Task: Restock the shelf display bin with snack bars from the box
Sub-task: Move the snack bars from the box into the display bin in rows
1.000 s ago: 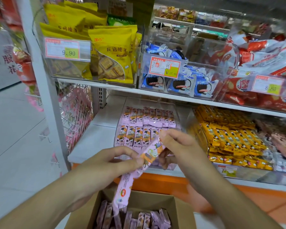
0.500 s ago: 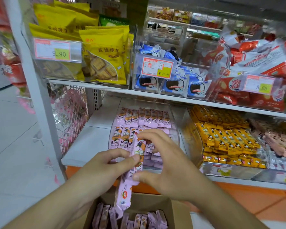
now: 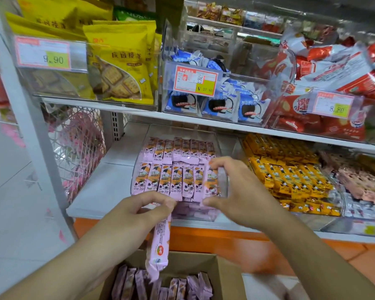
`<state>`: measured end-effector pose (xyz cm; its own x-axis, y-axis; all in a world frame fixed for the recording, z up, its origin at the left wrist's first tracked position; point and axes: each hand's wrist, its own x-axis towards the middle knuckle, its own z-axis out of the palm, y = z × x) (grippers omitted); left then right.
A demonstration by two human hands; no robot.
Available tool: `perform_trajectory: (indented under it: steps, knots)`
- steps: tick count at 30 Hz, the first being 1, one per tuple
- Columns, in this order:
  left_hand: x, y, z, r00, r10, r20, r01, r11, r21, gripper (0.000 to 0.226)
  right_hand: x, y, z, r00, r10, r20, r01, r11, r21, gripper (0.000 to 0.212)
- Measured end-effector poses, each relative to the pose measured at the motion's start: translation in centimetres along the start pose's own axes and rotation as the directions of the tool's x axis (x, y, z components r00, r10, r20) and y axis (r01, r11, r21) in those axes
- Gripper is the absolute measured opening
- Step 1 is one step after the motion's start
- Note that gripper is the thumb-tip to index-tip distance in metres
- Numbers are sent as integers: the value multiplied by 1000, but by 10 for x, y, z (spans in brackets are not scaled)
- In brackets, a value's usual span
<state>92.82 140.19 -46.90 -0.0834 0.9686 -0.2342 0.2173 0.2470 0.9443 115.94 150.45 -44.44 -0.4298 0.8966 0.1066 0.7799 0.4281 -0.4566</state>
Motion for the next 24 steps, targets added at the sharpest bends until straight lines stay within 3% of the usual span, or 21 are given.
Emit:
perform_trajectory:
  steps: [5, 9, 13, 17, 24]
  knots:
    - [3, -8, -5, 999, -9, 50, 10, 1000, -21, 20, 36, 38, 11, 994, 102, 44, -93, 980, -178, 72]
    - [6, -12, -9, 999, -11, 53, 13, 1000, -22, 19, 51, 42, 23, 982, 154, 108, -140, 982, -125, 57]
    - [9, -19, -12, 997, -17, 77, 16, 1000, 10, 23, 52, 48, 26, 985, 117, 125, -101, 987, -128, 50]
    - [10, -18, -12, 997, -30, 67, 29, 999, 22, 29, 50, 56, 31, 995, -26, 99, 44, 982, -184, 48]
    - [1, -8, -10, 999, -12, 36, 12, 1000, 2, 36, 32, 59, 26, 999, -32, 12, 33, 992, -121, 67]
